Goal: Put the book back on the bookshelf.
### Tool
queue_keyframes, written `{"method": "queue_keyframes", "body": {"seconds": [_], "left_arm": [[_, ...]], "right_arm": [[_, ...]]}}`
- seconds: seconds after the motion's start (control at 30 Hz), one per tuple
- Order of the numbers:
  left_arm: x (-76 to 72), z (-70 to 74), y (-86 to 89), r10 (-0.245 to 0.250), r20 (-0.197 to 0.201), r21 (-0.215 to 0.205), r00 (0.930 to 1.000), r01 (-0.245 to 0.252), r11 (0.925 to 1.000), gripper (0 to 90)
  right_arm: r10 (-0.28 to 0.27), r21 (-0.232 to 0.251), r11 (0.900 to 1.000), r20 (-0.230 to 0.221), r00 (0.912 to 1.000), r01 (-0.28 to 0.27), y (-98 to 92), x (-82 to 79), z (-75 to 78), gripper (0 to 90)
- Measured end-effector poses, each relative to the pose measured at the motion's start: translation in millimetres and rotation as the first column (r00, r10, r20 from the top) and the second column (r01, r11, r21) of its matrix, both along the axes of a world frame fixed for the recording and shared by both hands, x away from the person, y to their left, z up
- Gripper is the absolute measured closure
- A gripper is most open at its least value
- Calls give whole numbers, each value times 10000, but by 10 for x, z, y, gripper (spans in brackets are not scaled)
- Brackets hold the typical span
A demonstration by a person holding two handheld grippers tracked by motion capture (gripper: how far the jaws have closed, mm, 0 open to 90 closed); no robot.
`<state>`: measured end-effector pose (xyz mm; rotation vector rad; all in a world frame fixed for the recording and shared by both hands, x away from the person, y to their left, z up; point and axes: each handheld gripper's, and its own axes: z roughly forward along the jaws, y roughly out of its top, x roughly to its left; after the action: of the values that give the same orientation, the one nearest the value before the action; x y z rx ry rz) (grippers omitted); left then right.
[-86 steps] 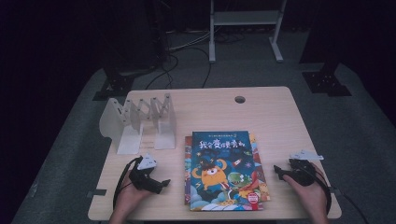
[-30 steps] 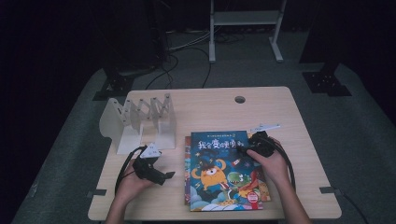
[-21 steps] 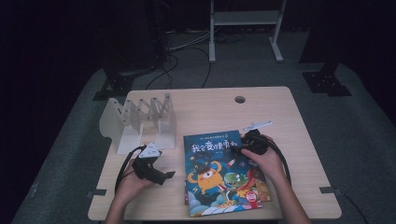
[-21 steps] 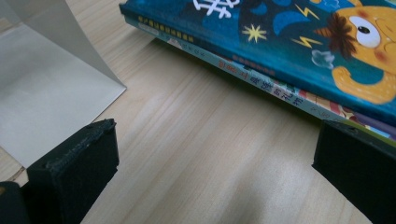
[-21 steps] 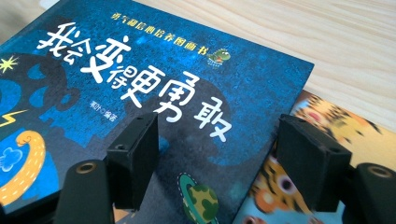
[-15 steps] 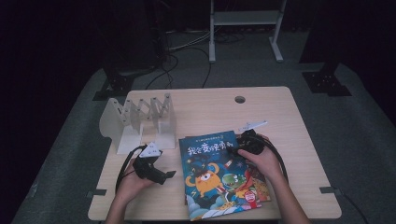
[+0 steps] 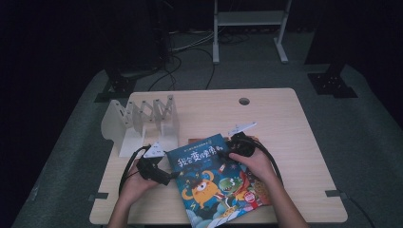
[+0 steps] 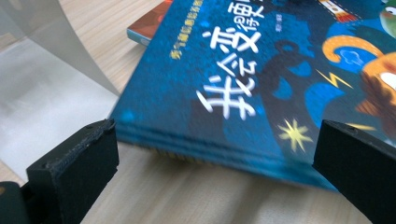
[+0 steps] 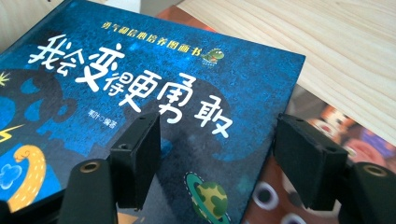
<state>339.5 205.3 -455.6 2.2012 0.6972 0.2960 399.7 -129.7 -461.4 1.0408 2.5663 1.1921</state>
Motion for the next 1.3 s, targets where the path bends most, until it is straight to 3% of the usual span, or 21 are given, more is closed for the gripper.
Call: {"method": "queue_keyframes", "body": {"seconds": [0.37, 0.63, 0.93, 1.07, 1.3], "left_arm": [[78, -37, 7, 177, -124, -12, 9998, -177, 9998, 0], [87, -66, -1, 94, -468, -193, 9989, -103, 9998, 0], [63, -67, -16, 136, -489, -184, 9987, -146, 9997, 0], [58, -65, -15, 172, -472, -140, 9987, -179, 9997, 0], [56, -64, -17, 199, -469, -128, 9987, -205, 9997, 0]], "right_arm": [[454, -24, 9990, -40, 9990, -454, 165, -2, 9, 312], [495, 10, 9988, 20, 9988, -495, 209, -26, 6, 303], [51, -6, 10000, 337, 9994, -51, -17, -153, 49, 313], [-94, 115, 9999, 463, 9989, 89, -187, -260, 62, 310], [-337, -82, 9994, 662, 9972, 344, -469, -491, 64, 309]]}}
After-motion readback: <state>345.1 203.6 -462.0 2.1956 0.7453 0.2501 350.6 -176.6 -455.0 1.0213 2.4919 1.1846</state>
